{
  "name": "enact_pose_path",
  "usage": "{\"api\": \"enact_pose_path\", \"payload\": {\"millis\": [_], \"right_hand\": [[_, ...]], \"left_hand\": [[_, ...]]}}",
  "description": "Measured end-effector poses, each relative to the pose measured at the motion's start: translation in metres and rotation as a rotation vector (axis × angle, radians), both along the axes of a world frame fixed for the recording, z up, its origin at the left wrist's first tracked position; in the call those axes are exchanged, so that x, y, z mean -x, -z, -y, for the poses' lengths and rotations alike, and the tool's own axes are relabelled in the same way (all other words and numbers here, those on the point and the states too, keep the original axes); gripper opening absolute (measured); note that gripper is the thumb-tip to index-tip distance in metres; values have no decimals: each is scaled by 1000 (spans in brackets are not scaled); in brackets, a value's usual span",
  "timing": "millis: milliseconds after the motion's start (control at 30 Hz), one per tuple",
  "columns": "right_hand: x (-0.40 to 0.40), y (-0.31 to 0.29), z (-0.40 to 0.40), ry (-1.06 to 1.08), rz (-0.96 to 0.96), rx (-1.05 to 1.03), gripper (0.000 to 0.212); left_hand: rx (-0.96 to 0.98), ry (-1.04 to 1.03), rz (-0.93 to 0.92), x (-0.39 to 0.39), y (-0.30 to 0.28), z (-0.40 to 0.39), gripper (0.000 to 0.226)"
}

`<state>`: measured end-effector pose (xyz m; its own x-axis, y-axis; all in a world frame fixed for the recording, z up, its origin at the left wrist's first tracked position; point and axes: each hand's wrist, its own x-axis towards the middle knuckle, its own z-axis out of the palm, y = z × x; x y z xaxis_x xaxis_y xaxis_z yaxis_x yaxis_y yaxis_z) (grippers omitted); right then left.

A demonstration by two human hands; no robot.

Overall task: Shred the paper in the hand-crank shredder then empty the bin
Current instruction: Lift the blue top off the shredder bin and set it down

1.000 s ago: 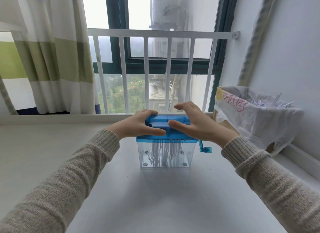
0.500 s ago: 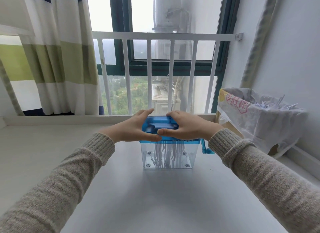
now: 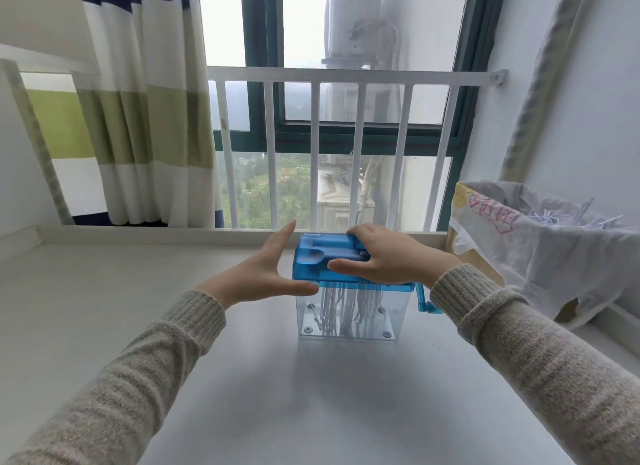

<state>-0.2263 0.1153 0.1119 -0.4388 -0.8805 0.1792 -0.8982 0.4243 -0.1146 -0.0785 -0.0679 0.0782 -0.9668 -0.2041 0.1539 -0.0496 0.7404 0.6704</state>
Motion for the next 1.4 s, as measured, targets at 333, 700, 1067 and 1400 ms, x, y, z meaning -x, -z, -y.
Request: {"api": "enact_pose_path", "payload": {"millis": [333, 700, 1067, 1400], "right_hand": [[-1, -1, 1, -9, 17, 11, 83], [1, 1, 2, -7, 2, -2, 84], [3, 1, 2, -16, -4, -34, 85], [5, 0, 0, -27, 11, -82, 93]], "left_hand": [[-291, 10, 57, 11, 36, 6, 130], [-407, 76, -26, 22, 58, -3, 110], [-449, 45, -87, 36, 67, -11, 75], [-419, 38, -101, 39, 72, -5, 78]]}}
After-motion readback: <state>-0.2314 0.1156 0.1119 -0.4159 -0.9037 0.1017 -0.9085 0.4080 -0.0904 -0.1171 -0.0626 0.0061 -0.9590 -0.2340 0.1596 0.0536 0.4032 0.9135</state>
